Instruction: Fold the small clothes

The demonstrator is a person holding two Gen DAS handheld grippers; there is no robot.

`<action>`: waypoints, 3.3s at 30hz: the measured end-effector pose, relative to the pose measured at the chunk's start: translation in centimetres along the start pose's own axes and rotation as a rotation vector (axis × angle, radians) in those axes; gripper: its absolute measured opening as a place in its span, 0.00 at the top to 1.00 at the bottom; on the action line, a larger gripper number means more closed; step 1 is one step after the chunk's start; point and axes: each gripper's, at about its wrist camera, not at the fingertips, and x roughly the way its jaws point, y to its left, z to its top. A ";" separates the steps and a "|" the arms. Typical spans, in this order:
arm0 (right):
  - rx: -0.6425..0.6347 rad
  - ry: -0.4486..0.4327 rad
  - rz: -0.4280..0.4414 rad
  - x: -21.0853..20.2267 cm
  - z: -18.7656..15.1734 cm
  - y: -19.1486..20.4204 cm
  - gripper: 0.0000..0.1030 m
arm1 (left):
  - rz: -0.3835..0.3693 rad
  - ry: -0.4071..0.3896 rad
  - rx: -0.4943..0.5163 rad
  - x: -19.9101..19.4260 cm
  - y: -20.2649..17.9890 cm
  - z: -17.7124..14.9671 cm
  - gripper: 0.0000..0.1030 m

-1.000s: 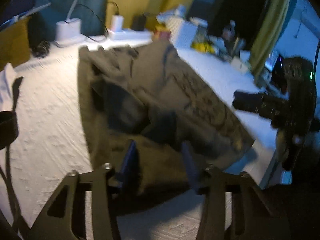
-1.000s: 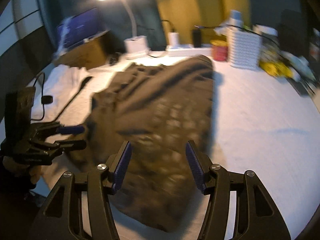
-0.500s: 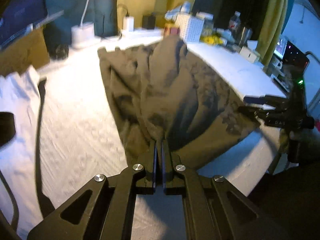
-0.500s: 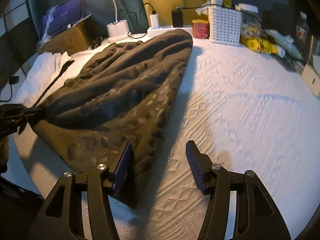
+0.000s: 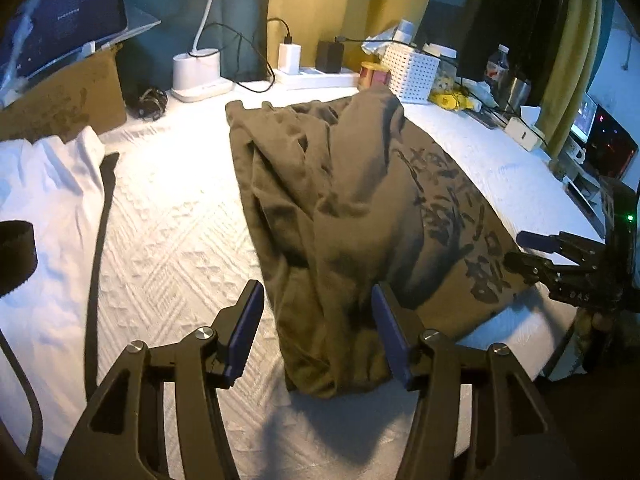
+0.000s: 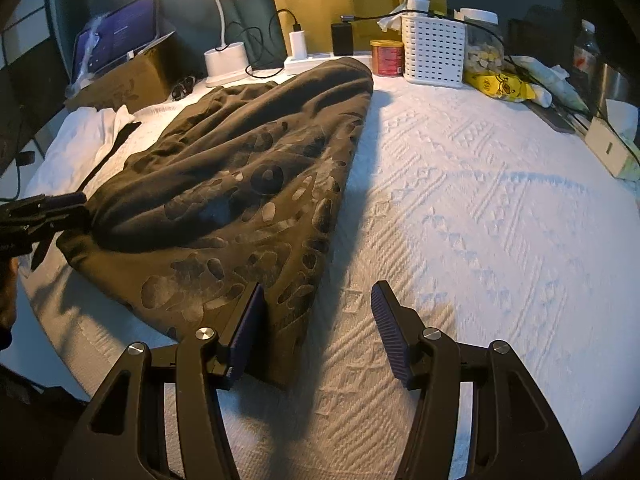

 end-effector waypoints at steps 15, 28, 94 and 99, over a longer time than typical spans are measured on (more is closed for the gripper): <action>0.065 -0.007 -0.045 -1.1 0.7 -1.6 0.42 | -0.011 -0.039 0.019 0.3 -0.3 1.7 0.46; 0.074 -0.012 -0.052 0.6 3.6 -3.4 0.42 | 0.015 -0.072 0.047 3.2 1.7 6.0 0.46; -0.055 -0.033 0.028 17.8 22.4 -6.4 0.86 | 0.108 -0.089 0.039 14.9 9.6 18.2 0.95; -0.053 -0.039 -0.017 16.9 21.8 -6.6 0.79 | 0.085 -0.103 0.022 13.3 9.0 18.2 0.72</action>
